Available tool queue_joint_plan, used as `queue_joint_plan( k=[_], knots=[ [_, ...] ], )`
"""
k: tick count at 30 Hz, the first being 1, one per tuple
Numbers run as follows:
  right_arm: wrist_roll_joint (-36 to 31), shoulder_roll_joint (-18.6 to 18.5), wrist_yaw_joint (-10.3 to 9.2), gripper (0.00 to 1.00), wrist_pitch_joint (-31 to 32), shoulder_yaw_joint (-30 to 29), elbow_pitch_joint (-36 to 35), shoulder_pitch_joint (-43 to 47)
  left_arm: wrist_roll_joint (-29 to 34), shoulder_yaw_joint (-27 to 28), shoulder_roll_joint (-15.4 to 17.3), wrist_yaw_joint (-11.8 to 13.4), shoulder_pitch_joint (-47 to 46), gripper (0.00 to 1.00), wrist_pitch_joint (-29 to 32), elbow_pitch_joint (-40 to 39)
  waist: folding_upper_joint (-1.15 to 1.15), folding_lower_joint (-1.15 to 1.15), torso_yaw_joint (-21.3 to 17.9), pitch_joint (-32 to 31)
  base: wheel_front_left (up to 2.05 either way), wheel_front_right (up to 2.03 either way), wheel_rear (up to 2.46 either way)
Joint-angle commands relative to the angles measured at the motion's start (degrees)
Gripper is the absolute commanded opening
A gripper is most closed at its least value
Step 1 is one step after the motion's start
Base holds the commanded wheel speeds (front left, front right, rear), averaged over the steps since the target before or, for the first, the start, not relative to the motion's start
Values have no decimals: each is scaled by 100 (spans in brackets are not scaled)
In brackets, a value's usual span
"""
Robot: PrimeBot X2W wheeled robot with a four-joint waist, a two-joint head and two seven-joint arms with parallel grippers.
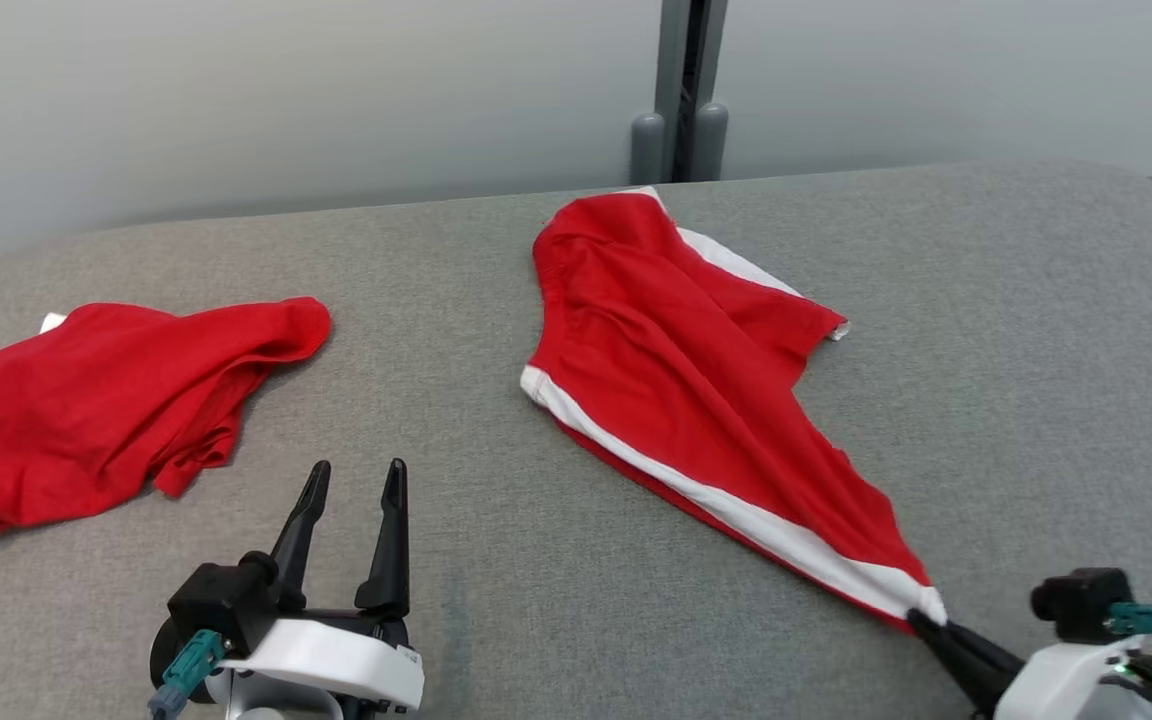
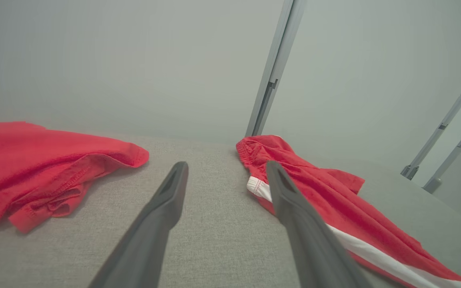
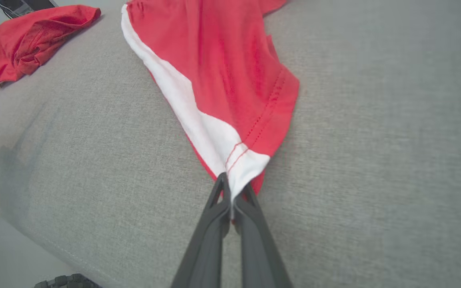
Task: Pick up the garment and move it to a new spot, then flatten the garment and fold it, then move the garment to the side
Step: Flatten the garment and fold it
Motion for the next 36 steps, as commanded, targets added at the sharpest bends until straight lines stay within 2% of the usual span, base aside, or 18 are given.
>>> queue_joint_plan(
  k=[1,4,6,7,8,12,18,24,25,30,36],
  knots=[
    [82,-179,-2,0,39,-106,-47,93,-1,-1,22,27,-91,100,-22,3,0,0,-128,2,0,0,0],
    [110,-511,-2,0,52,-275,-127,219,4,-11,24,25,-123,100,-22,13,0,0,-195,38,0,0,0],
    [89,-605,-2,0,-57,-477,-77,242,10,-23,23,11,-163,100,-22,29,0,0,-223,67,0,0,0],
    [49,-608,-1,46,-133,-581,-55,229,19,-33,22,-5,-184,100,-22,42,0,0,-234,80,0,0,0],
    [64,-563,-1,100,-164,-652,-42,220,26,-40,21,-12,-200,100,-22,55,0,0,-247,95,0,0,0],
    [-46,-460,-2,100,-275,-908,-49,68,60,-78,23,-53,-267,100,-22,128,0,0,-302,169,0,0,0],
    [-764,-93,-1,100,-817,-1684,155,-259,131,-177,22,-109,-476,100,-23,239,0,0,-432,328,0,0,0],
    [-1801,732,-1,100,-1218,-2675,-15,-475,92,-420,23,-163,-863,100,-22,720,0,0,-641,549,0,0,0],
    [-2097,1014,-1,100,-1261,-2855,-214,-455,21,-494,22,-131,-1068,100,-22,970,0,0,-732,646,0,0,0],
    [-2583,1494,-2,100,-1297,-3058,-591,-296,-269,-661,23,-52,-1601,100,-18,1778,0,0,-970,840,0,0,0],
    [-2786,1745,-2,100,-1304,-3197,-738,-172,-682,-821,23,-37,-2223,100,131,2623,0,0,-1188,964,0,0,0]
  ],
)
